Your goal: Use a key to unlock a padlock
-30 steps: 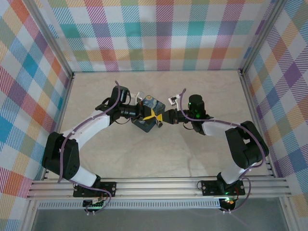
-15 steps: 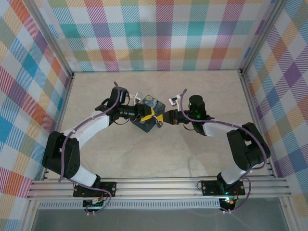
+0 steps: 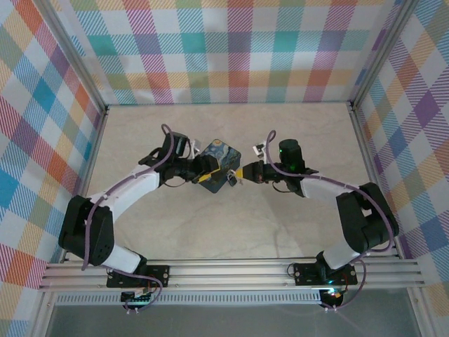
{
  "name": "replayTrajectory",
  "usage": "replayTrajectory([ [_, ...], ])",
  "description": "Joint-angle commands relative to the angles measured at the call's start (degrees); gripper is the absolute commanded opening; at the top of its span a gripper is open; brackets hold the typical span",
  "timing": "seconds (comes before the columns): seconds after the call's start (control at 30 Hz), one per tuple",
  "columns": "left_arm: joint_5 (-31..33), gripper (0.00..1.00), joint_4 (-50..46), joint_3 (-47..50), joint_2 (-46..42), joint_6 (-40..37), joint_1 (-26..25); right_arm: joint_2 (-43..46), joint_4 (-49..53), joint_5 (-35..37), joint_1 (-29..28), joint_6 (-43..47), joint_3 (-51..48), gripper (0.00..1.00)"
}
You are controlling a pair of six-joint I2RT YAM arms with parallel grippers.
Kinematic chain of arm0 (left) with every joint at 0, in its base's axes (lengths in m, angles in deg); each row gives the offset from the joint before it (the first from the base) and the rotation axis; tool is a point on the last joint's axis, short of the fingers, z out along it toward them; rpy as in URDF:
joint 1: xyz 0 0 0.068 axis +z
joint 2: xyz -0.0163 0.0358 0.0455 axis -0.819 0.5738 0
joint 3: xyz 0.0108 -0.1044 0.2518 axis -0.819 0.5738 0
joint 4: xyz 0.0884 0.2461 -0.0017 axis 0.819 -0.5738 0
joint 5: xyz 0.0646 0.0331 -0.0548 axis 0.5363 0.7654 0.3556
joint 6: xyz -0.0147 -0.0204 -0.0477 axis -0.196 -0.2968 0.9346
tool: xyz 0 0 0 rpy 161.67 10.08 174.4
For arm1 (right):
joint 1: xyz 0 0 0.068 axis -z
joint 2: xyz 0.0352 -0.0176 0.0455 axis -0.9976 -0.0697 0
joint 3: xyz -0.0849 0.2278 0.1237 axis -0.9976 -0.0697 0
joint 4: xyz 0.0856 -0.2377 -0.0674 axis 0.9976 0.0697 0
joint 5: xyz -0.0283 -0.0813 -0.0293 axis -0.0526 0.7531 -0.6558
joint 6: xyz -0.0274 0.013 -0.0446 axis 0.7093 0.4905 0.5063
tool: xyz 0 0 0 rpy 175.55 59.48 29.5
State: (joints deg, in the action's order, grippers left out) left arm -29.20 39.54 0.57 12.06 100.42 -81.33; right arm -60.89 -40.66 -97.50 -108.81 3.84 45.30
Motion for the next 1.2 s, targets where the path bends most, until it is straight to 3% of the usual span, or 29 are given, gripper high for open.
replayTrajectory([
  [0.0,15.5,0.56,-2.7,2.1,-0.6,7.2,-5.9,2.5,7.2,4.6,2.2,3.6,0.6,0.00],
  [0.27,38.5,0.57,-5.4,-2.9,7.1,20.3,-20.4,5.6,16.2,11.2,6.3,5.9,-0.6,0.00],
  [0.5,45.2,0.65,-3.5,-9.9,18.8,28.2,-24.9,7.5,21.8,18.2,8.4,7.4,-1.5,0.02],
  [0.6,48.6,0.66,-3.8,-11.8,22.5,30.0,-25.0,9.0,22.7,19.0,10.1,7.7,-2.3,0.02],
  [0.8,54.9,0.69,-3.1,-10.8,23.1,25.7,-24.0,9.8,24.2,18.7,10.7,10.1,-2.0,0.03],
  [1.0,51.5,0.68,3.8,-4.7,18.9,20.4,-17.8,6.9,22.3,15.9,10.5,10.2,-1.8,0.04],
  [1.17,45.6,0.70,2.6,-5.6,18.4,12.8,-11.9,7.0,21.8,15.9,10.0,10.0,-2.3,0.05],
])
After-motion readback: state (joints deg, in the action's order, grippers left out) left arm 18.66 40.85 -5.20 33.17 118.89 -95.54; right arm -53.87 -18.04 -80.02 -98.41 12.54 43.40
